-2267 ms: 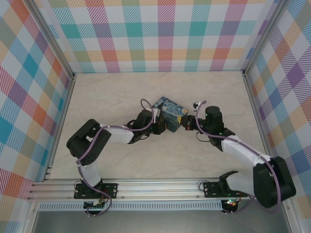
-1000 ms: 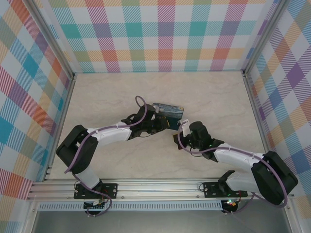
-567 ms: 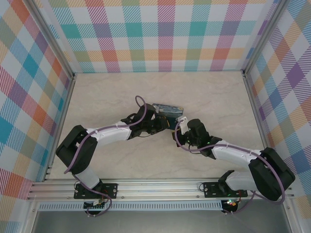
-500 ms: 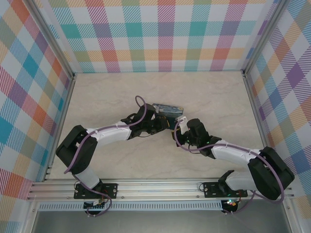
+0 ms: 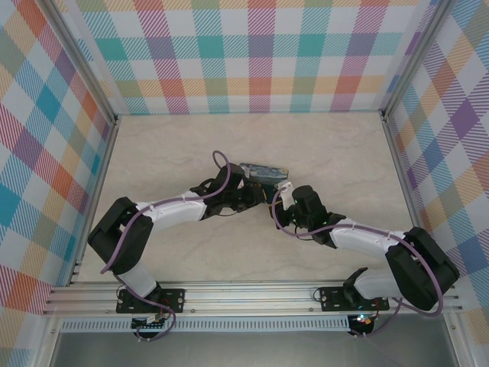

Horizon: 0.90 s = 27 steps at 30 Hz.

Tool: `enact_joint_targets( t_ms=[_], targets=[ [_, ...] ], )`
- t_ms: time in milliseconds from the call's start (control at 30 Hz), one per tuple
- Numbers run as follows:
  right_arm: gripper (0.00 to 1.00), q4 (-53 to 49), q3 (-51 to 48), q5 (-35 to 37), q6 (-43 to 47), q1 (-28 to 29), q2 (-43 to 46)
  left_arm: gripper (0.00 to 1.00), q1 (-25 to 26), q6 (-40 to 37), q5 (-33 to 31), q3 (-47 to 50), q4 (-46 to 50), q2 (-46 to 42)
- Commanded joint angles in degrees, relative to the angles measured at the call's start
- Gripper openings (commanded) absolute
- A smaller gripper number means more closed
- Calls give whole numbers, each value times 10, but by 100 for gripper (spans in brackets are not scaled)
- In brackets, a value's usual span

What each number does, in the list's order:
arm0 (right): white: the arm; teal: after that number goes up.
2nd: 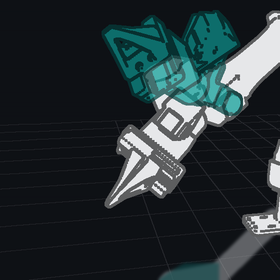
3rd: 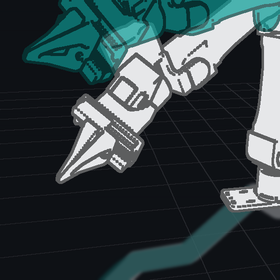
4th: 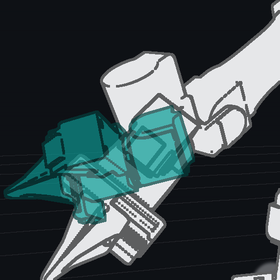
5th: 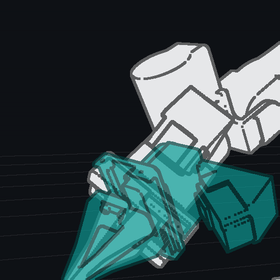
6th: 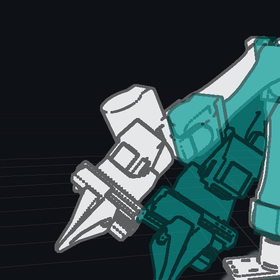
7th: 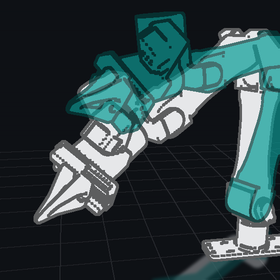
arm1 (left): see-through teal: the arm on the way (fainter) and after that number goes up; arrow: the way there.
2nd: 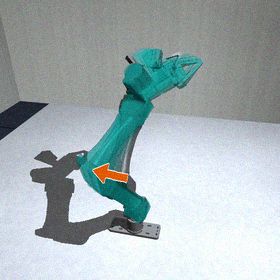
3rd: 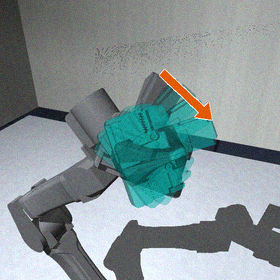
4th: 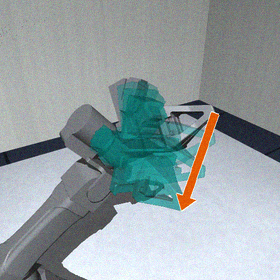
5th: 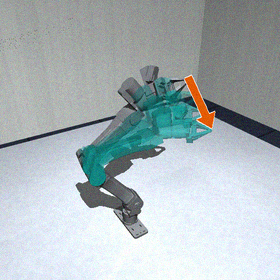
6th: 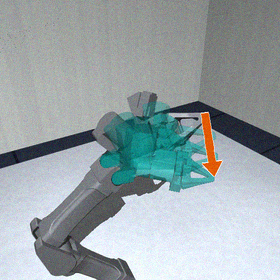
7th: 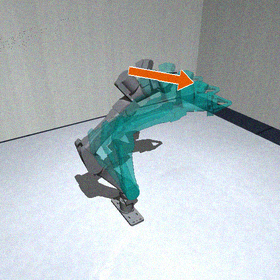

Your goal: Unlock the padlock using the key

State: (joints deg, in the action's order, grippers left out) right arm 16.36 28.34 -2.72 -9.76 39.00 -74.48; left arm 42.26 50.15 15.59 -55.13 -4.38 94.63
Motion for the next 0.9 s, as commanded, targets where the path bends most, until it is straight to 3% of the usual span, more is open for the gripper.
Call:
enact_joint_targets(
  t_ms=[0, 867],
  targets=[
    [0, 24, 17, 6, 8, 3, -4, 17, 10, 4, 9, -16, -12, -27],
    [0, 79, 17, 5, 5, 3, -8, 17, 12, 9, 16, -13, -11, -29]
  ],
)
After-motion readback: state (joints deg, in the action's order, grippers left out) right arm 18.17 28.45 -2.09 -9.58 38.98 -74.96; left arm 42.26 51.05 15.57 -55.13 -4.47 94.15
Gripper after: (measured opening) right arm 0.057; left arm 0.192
